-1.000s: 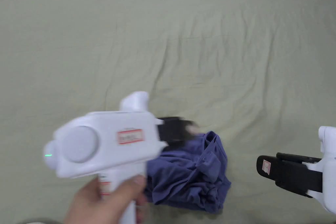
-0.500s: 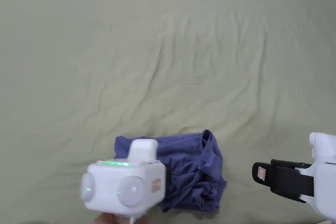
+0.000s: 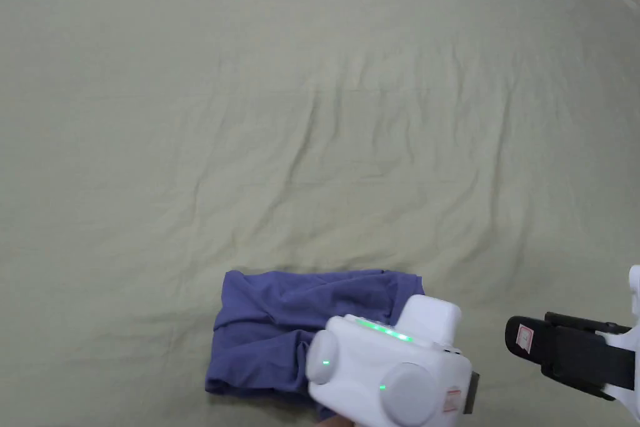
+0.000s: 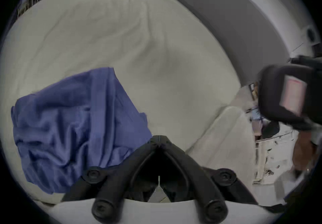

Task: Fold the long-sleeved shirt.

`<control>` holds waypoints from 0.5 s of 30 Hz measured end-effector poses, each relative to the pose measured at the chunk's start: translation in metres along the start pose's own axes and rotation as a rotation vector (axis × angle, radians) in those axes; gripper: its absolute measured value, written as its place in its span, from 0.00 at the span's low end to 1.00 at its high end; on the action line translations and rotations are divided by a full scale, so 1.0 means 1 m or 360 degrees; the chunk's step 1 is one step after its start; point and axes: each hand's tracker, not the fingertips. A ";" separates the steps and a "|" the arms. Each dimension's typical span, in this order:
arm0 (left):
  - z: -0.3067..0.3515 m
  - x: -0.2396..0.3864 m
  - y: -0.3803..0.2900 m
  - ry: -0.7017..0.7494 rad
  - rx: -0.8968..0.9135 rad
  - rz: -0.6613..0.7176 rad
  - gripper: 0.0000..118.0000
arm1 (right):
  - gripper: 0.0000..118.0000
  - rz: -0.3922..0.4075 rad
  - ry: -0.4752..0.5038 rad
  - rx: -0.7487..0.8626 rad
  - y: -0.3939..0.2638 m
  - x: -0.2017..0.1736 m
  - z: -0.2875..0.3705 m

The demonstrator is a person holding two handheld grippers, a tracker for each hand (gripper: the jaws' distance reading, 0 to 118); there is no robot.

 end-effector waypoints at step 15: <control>0.191 -0.212 -0.050 0.0416 0.0450 0.0899 0.00 | 0.02 -0.0039 0.0335 -0.0378 0.021 -0.035 -0.158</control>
